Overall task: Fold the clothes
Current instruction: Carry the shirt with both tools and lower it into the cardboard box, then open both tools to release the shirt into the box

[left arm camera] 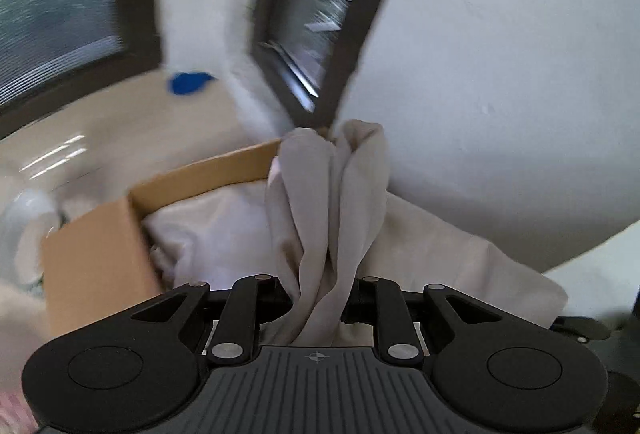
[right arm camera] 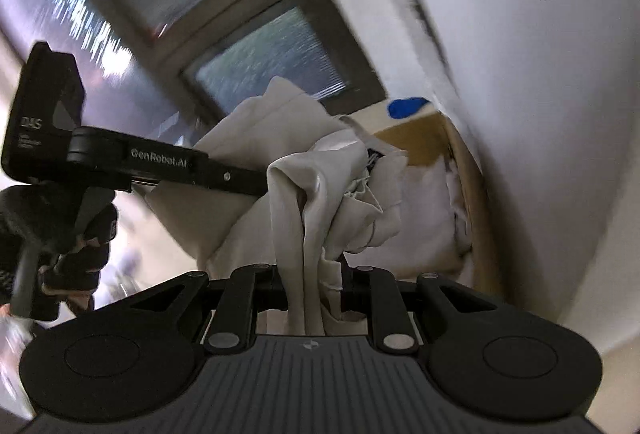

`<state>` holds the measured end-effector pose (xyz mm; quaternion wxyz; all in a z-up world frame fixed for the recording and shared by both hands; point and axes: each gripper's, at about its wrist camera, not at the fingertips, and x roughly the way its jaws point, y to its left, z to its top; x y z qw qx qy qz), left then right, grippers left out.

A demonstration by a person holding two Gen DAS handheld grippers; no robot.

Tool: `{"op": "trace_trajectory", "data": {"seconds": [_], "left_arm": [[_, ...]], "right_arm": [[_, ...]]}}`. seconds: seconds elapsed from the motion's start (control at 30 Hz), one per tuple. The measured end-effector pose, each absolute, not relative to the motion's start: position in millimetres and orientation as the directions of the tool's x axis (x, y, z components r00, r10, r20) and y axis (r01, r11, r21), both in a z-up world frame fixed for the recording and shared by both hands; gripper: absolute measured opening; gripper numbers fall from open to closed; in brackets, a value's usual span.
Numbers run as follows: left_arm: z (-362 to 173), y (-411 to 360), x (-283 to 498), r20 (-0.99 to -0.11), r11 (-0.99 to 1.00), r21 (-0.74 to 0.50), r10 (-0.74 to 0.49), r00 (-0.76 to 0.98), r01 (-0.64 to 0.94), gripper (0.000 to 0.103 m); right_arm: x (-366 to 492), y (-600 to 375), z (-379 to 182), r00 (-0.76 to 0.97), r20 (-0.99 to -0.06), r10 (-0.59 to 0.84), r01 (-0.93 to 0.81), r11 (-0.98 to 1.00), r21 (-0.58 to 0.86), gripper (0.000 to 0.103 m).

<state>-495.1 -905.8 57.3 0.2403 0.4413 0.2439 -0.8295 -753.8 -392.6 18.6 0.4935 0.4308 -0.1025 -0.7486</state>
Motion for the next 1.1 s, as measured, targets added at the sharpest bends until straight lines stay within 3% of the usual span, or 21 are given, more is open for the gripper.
{"op": "trace_trajectory", "data": {"seconds": [0.27,0.47,0.93,1.03,1.1], "left_arm": [[33,-951,-548,-0.908,-0.913,-0.199,0.034,-0.418,0.357,0.022],[-7,-971,-578,-0.914,-0.942,-0.232,0.126,-0.386,0.242,0.022],[-54,-995,-615,-0.938,-0.963,-0.222,0.168,-0.303,0.155,0.022],[-55,-998,-617,-0.932,-0.965,-0.221,0.166,-0.321,0.143,0.027],[-55,-1000,-615,-0.928,-0.973,-0.191,0.137,-0.346,0.127,0.037]], "right_arm": [[-737,-401,-14,-0.249,-0.534,-0.808,0.374,-0.589,0.716,0.020],[-732,-422,-43,-0.290,-0.594,-0.750,0.310,-0.661,0.684,0.020],[-751,-463,-86,-0.285,-0.679,-0.677,0.236,-0.736,0.634,0.020],[-753,-462,-84,-0.289,-0.698,-0.656,0.237,-0.755,0.611,0.027],[-751,-460,-81,-0.290,-0.720,-0.630,0.242,-0.777,0.582,0.032]]}}
